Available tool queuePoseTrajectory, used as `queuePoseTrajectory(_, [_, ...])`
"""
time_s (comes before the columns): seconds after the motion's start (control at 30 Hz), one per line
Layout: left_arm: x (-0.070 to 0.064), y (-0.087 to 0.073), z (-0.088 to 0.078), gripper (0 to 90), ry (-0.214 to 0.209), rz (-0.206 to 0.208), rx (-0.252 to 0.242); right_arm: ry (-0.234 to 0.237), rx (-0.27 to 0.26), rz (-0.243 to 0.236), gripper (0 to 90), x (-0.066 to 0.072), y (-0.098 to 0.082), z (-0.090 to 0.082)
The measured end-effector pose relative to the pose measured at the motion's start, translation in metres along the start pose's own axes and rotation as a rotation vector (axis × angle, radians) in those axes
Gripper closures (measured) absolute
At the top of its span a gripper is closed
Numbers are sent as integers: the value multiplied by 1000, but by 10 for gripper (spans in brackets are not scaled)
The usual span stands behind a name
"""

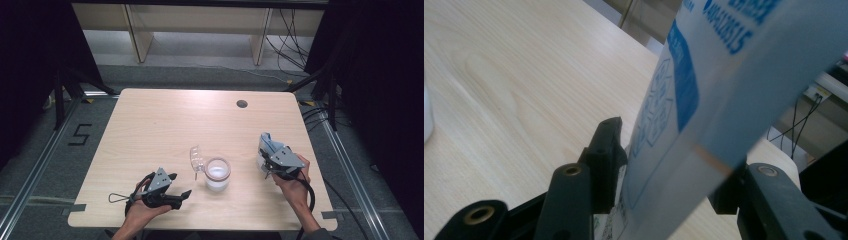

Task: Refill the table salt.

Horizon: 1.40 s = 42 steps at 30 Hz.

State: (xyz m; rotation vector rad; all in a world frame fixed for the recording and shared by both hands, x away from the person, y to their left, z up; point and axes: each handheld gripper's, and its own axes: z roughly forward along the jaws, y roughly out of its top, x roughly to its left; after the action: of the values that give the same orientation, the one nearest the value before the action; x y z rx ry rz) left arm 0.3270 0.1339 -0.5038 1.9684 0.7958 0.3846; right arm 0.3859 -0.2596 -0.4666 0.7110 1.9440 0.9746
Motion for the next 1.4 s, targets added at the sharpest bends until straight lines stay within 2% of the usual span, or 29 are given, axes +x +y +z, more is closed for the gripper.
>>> queuePoseTrajectory(0.17, [0, 0, 0, 222, 0, 2, 0, -16, -4, 21, 511, -1, 0, -2])
queuePoseTrajectory(0.2, [0, 0, 0, 222, 1, 11, 0, -36, -19, 30, 482, -2, 1, -3])
queuePoseTrajectory(0.27, [0, 0, 0, 222, 1, -1, 1, -33, -29, 45, 477, -2, 1, -5])
queuePoseTrajectory(0.47, [1, 0, 0, 222, -1, 11, 0, -49, -36, 45, 447, -2, 2, -10])
queuePoseTrajectory(0.5, [0, 0, 0, 222, 2, -1, 1, -51, -33, 68, 438, -3, 2, -13])
queuePoseTrajectory(0.57, [0, 0, 0, 222, 1, -1, 1, -53, -43, 64, 432, -4, 2, -14])
queuePoseTrajectory(0.6, [0, 0, 0, 222, 4, 0, 0, -49, -47, 82, 425, -4, 2, -17])
queuePoseTrajectory(0.7, [1, 0, -1, 222, 11, 0, 7, -38, -54, 76, 407, -5, 3, -18])
queuePoseTrajectory(0.77, [1, 0, -1, 222, 0, -2, -1, -23, -43, 98, 377, -4, 3, -21])
queuePoseTrajectory(0.83, [1, 0, -1, 222, 6, -4, -3, -12, -33, 111, 371, -1, 3, -25])
queuePoseTrajectory(0.9, [1, 0, -1, 222, 6, -3, -2, -24, -38, 131, 366, 1, 3, -29])
queuePoseTrajectory(0.93, [1, 0, -1, 222, 6, -3, -2, -22, -38, 125, 363, 1, 3, -30])
queuePoseTrajectory(1.0, [1, 0, -1, 222, 6, -3, -2, -14, -33, 130, 363, 1, 2, -32])
queuePoseTrajectory(1.03, [1, 0, -1, 222, 7, -2, -3, -12, -13, 136, 354, 1, 0, -35])
queuePoseTrajectory(1.07, [1, 0, -1, 222, 8, -1, -3, -8, -12, 158, 352, 2, -1, -37])
queuePoseTrajectory(1.13, [1, 0, -1, 222, 10, 5, -1, 2, -11, 158, 350, 1, -2, -38])
queuePoseTrajectory(1.17, [1, 0, -1, 222, 9, -2, -3, 21, 1, 183, 345, 2, -3, -41])
queuePoseTrajectory(1.23, [2, 0, -1, 222, 10, -2, -1, 16, 12, 200, 338, 2, -5, -45])
queuePoseTrajectory(1.33, [2, 0, -1, 222, 13, -7, -1, 24, 0, 206, 331, 4, -6, -49])
queuePoseTrajectory(1.4, [2, 0, -2, 222, 15, -7, -1, 43, 18, 211, 325, 6, -7, -53])
